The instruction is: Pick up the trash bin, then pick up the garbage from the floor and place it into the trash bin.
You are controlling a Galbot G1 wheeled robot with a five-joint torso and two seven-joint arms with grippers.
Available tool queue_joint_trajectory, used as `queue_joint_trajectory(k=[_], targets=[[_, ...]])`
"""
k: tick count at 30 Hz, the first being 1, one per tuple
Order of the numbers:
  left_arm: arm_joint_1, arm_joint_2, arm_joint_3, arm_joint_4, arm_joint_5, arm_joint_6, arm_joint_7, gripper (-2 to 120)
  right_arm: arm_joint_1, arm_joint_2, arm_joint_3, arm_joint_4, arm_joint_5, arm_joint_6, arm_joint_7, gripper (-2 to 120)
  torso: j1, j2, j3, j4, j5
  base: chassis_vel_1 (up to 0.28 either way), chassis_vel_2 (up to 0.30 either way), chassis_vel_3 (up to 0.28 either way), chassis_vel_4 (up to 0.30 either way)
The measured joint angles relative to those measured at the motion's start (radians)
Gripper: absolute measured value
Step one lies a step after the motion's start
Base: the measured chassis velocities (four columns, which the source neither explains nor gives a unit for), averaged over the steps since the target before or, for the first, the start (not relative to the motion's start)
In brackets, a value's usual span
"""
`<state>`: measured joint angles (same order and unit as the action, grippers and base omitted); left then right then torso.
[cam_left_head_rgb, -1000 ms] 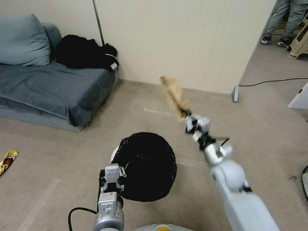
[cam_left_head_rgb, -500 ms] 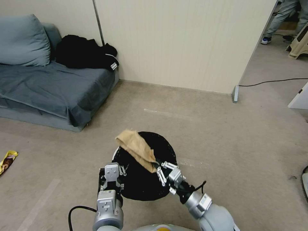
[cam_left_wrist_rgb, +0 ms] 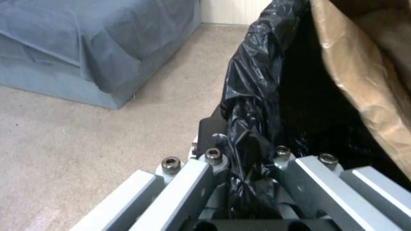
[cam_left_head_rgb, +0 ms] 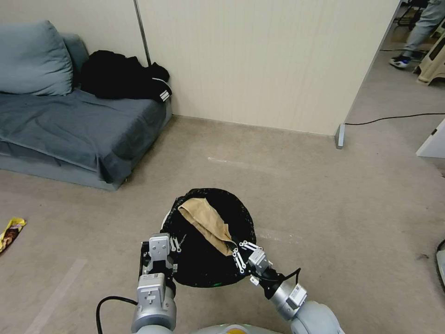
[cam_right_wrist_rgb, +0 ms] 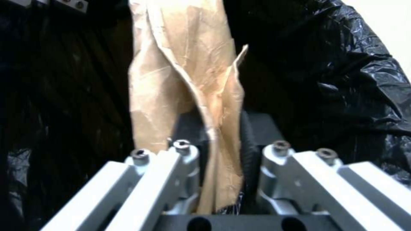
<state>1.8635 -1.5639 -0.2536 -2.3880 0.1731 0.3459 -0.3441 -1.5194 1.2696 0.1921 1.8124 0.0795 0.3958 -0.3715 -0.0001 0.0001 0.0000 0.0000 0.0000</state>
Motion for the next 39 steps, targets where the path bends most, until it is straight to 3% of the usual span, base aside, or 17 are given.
queue_joint_trajectory(k=[21, 29, 32, 34, 39], targets=[[-0.010, 0.011, -0.005, -0.005, -0.009, 0.002, 0.018, 2, -0.068, -0.021, 0.000, 0.113, -0.033, 0.016, 0.014, 96, 0.000, 0.000, 0.000, 0.0000, 0.0000, 0.000, 0.000, 0.000, 0.000], [-0.025, 0.015, -0.009, 0.004, -0.023, 0.007, 0.019, 2, -0.106, -0.007, 0.029, 0.342, -0.038, 0.019, 0.095, 100, 0.000, 0.000, 0.000, 0.0000, -0.0001, 0.000, 0.000, 0.000, 0.000], [-0.028, 0.017, -0.011, 0.007, -0.027, 0.007, 0.018, 2, -0.126, 0.025, 0.055, 0.424, -0.046, 0.009, 0.181, 100, 0.000, 0.000, 0.000, 0.0000, -0.0001, 0.000, 0.000, 0.000, 0.000], [-0.031, 0.019, -0.015, 0.007, -0.036, 0.008, 0.018, 2, -0.155, 0.063, 0.079, 0.474, -0.076, -0.014, 0.305, 100, 0.000, 0.000, 0.000, 0.0000, -0.0001, 0.000, 0.000, 0.000, 0.000], [-0.038, 0.023, -0.024, 0.009, -0.048, 0.008, 0.017, 2, -0.209, 0.126, 0.103, 0.494, -0.147, -0.029, 0.481, 100, 0.000, 0.000, 0.000, -0.0001, 0.0000, 0.000, 0.000, 0.000, 0.000]])
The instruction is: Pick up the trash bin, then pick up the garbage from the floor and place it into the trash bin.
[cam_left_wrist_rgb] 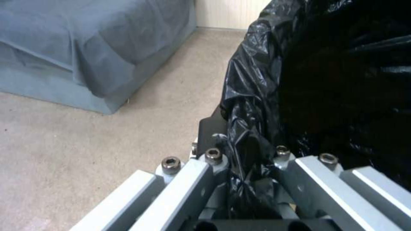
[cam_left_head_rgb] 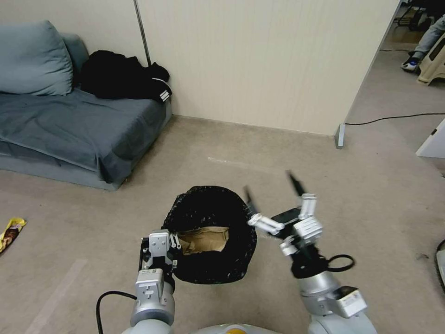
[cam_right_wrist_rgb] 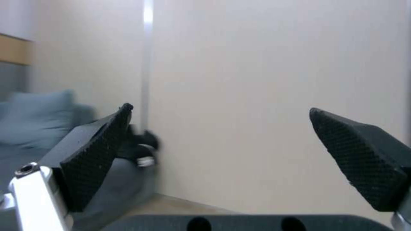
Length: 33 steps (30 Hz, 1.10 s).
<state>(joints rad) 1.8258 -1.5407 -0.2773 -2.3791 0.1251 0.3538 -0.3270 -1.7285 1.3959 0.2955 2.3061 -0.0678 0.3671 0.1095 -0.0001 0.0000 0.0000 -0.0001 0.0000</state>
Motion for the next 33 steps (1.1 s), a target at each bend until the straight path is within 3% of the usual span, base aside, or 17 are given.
queue_joint_trajectory(k=[11, 33], targets=[[-0.011, 0.006, -0.005, 0.011, -0.023, -0.008, -0.005, 2, -0.053, 0.059, 0.049, -0.111, -0.016, 0.065, 0.115, 100, 0.000, 0.000, 0.000, 0.0001, 0.0001, 0.000, 0.000, 0.000, 0.000], [-0.003, 0.004, 0.002, 0.013, -0.014, -0.005, -0.004, 2, -0.012, 0.050, 0.103, -0.151, 0.037, 0.132, 0.058, 100, 0.000, 0.000, 0.000, 0.0002, 0.0001, 0.028, 0.028, 0.030, 0.027]])
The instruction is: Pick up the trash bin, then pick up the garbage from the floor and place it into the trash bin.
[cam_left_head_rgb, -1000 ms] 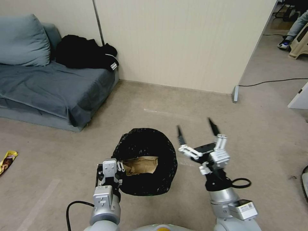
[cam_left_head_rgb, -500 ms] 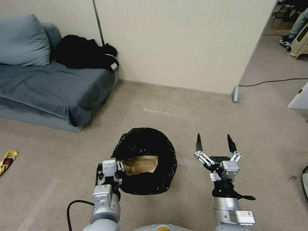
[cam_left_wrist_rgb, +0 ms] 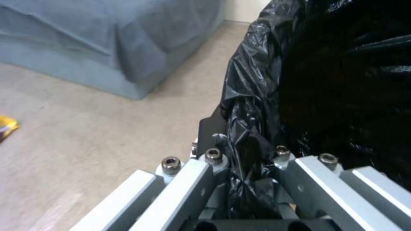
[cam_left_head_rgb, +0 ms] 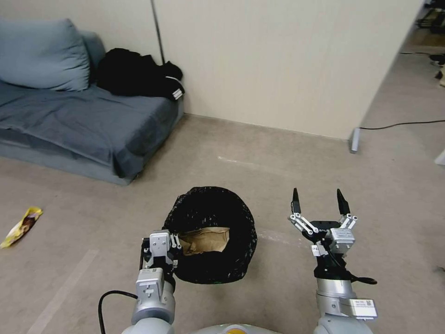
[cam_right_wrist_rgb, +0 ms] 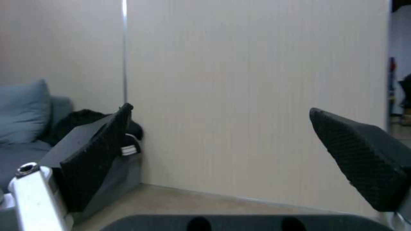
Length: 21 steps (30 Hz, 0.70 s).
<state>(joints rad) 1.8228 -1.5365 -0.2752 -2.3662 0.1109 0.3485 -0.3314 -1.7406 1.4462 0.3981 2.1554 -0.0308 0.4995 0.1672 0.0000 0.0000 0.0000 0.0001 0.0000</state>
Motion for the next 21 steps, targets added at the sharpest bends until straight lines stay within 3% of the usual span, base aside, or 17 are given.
queue_joint_trajectory(k=[21], targets=[[-0.004, 0.001, -0.001, -0.009, 0.003, 0.008, -0.001, 2, -0.002, -0.010, -0.016, -0.021, -0.006, 0.006, -0.085, 100, 0.000, 0.000, 0.000, -0.0001, 0.0000, 0.118, 0.118, 0.120, 0.114]])
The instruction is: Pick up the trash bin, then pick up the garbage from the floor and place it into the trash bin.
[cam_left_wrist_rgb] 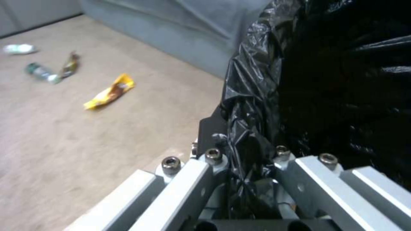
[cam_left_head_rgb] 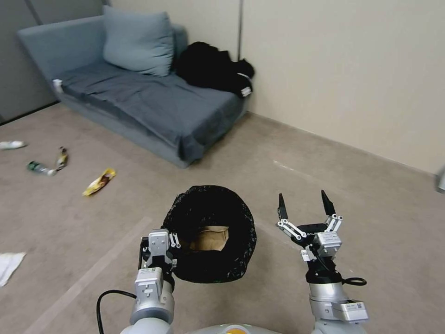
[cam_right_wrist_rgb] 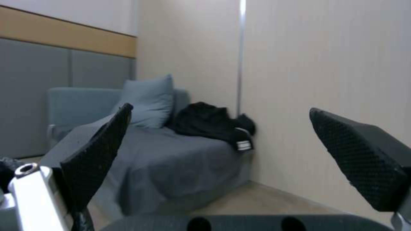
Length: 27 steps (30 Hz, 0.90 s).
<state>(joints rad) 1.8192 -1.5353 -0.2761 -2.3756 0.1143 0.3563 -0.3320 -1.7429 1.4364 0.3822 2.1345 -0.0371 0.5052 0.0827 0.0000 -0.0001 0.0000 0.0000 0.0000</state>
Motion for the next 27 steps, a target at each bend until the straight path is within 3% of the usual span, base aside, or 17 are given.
queue_joint_trajectory(k=[27], targets=[[0.010, -0.004, -0.007, -0.012, 0.004, 0.000, 0.000, 2, 0.027, 0.008, -0.023, -0.045, -0.024, 0.005, -0.045, 100, 0.000, 0.000, 0.000, 0.0000, -0.0001, 0.121, 0.121, 0.124, 0.129]])
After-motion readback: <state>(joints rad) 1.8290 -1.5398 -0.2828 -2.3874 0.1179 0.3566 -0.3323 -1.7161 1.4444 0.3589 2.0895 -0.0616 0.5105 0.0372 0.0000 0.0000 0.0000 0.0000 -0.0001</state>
